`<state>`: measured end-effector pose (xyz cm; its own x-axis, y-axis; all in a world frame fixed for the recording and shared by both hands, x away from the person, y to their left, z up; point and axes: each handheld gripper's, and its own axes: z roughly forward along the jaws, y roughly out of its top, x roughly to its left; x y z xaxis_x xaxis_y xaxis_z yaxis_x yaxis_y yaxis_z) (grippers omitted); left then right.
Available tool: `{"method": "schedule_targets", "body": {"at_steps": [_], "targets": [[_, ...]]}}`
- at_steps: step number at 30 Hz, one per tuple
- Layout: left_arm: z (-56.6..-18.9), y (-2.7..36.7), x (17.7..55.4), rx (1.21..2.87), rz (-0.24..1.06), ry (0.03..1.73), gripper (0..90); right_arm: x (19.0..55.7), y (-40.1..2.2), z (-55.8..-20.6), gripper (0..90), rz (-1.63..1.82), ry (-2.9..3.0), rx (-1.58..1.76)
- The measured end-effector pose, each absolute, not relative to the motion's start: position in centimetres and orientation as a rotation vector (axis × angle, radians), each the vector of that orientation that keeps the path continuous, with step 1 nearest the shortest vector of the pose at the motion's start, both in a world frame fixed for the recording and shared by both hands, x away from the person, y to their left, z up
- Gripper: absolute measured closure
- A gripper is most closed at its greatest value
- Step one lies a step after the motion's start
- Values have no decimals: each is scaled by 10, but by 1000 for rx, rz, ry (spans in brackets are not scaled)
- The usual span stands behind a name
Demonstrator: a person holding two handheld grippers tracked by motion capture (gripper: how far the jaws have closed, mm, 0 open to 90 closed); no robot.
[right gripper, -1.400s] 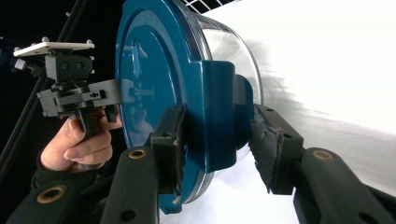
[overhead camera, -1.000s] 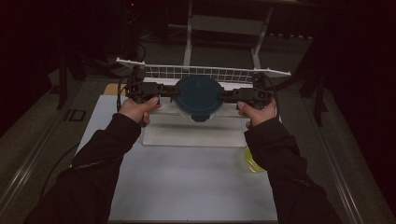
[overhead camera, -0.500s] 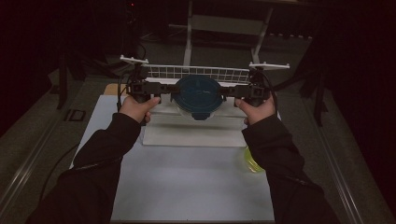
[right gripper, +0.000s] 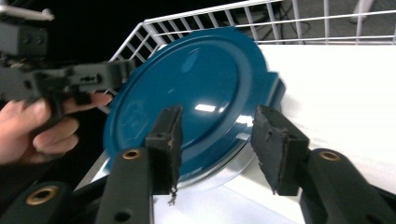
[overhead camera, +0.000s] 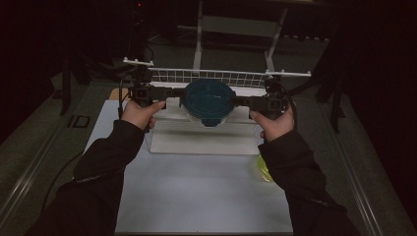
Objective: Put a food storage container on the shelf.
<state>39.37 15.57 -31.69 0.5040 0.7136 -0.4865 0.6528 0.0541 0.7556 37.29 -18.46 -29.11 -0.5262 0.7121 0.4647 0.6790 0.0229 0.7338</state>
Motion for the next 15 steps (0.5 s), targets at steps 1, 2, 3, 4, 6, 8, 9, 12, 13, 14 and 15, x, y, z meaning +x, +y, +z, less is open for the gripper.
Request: {"method": "schedule_targets", "body": {"at_steps": [1, 2, 3, 4, 6, 8, 9, 12, 13, 14, 15], "targets": [[-317, 157, 392, 1640, 67, 1169, 275, 369, -185, -291, 543, 1563, 2224, 1503], [-317, 158, 391, 1635, 80, 1168, 275, 369, -185, -291, 543, 1563, 2224, 1503], [-316, 159, 389, 1630, 94, 1163, 267, 366, -185, -291, 551, 1563, 2231, 1491], [-316, 160, 387, 1632, 104, 1144, 228, 358, -186, -291, 561, 1583, 2242, 1475], [-315, 161, 383, 1629, 119, 1124, 210, 355, -186, -292, 567, 1590, 2251, 1464], [-314, 161, 378, 1631, 148, 1105, 143, 346, -184, -295, 590, 1617, 2277, 1438], [-314, 161, 375, 1632, 164, 1092, 142, 343, -184, -296, 603, 1623, 2287, 1427], [-313, 160, 365, 1632, 221, 1057, 4, 325, -180, -299, 703, 1637, 2350, 1346], [-313, 160, 362, 1633, 239, 1047, 0, 321, -179, -300, 730, 1634, 2365, 1329], [-313, 161, 359, 1627, 256, 1036, 0, 318, -178, -301, 758, 1632, 2381, 1313], [-313, 161, 356, 1624, 270, 1027, 0, 318, -178, -301, 758, 1632, 2381, 1313]]}}
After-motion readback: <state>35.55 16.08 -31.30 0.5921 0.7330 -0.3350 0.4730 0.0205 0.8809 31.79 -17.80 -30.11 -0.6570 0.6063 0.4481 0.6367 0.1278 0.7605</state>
